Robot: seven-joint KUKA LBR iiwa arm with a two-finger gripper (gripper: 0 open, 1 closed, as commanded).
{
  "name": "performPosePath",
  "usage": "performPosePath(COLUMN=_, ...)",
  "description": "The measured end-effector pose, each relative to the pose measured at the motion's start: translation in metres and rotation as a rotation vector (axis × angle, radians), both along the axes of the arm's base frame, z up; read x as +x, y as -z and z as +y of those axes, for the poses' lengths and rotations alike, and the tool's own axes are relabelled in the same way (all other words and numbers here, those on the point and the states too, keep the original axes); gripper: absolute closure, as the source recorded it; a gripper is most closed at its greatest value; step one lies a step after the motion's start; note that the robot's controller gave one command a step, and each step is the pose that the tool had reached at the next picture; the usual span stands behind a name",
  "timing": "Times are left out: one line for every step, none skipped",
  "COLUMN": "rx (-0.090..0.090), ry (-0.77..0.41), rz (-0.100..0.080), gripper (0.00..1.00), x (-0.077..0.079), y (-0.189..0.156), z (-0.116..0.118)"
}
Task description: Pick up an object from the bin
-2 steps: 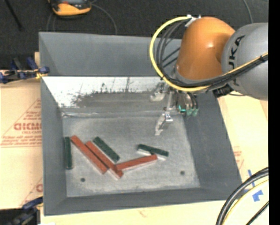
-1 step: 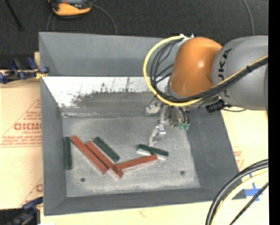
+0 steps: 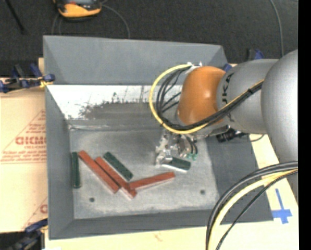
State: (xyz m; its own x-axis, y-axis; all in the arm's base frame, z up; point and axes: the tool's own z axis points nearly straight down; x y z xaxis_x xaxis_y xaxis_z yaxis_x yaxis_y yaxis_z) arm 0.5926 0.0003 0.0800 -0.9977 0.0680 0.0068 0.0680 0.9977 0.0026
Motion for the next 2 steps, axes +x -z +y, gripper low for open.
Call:
performPosePath(rx=0.000, ry=0.000, rz=-0.001, gripper=1.00, x=0.000, y=0.000, z=0.000)
performPosePath(rx=-0.003, ry=0.060, rz=-0.015, gripper=1.00, x=-0.014, y=-0.150, z=-0.006)
